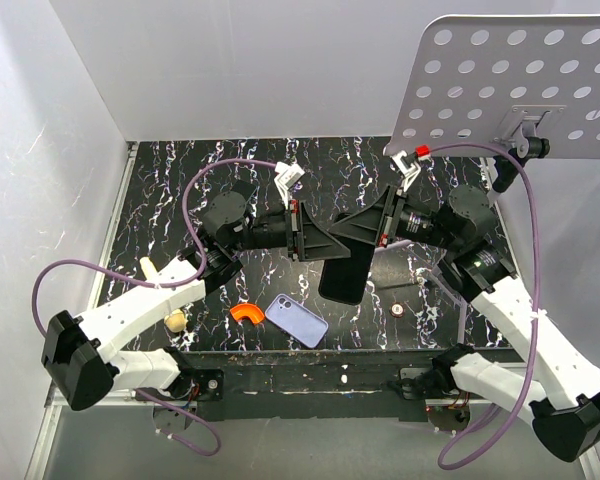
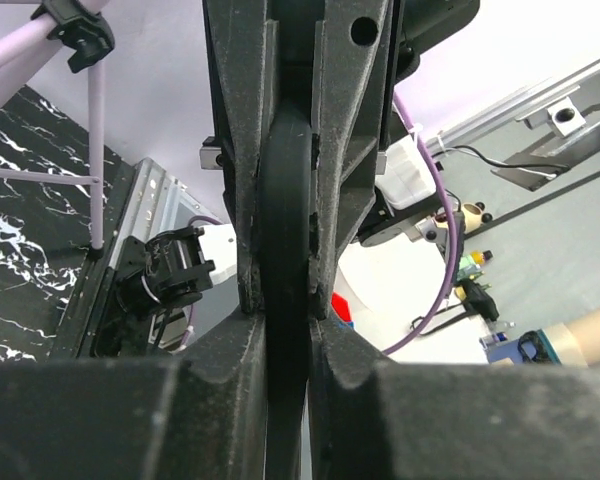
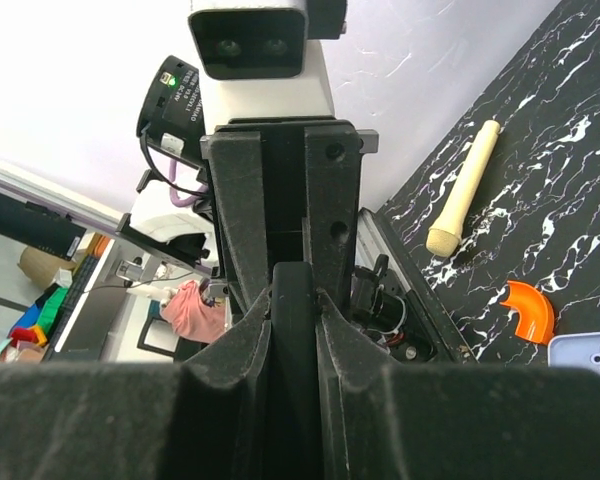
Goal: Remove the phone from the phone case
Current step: Remove the phone case from the phone.
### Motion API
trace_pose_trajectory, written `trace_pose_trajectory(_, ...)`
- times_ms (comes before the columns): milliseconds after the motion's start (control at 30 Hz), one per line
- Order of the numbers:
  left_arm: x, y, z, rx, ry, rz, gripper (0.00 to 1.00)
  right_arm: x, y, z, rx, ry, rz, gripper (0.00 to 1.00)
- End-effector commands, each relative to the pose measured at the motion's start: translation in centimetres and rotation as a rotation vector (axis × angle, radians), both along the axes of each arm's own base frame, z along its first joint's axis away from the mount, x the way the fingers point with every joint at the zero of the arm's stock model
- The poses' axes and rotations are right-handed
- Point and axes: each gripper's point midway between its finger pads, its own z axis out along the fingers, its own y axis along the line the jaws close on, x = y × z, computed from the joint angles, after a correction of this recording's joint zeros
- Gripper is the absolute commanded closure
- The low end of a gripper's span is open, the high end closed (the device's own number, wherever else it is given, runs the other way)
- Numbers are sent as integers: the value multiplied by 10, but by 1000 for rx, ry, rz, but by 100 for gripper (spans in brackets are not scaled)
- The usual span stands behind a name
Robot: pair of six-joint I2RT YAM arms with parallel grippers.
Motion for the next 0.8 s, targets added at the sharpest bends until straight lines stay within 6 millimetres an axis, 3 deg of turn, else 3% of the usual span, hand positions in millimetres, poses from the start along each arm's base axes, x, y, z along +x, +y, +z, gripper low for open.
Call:
trace_pose_trajectory(0,-4,8,16,-60,-17,-27,99,-6,-3,24,21,-18,-4,86)
trace_pose_trajectory(200,7,18,24,-103,23,16,100,-9,-9,24,-33,-5,-35,47)
trace_pose_trajectory(367,37,38,22,-71,94,192,100,-4,-22,5,-155,12,-132,21)
trace_pose_trajectory(533,63,66,31,-83,187,370,100,-16,-24,-21,-177,50,-93,18)
trace_pose_trajectory(767,69,68,41,-150,274,361,100,-46,-5,-4,-61,-14,100,28)
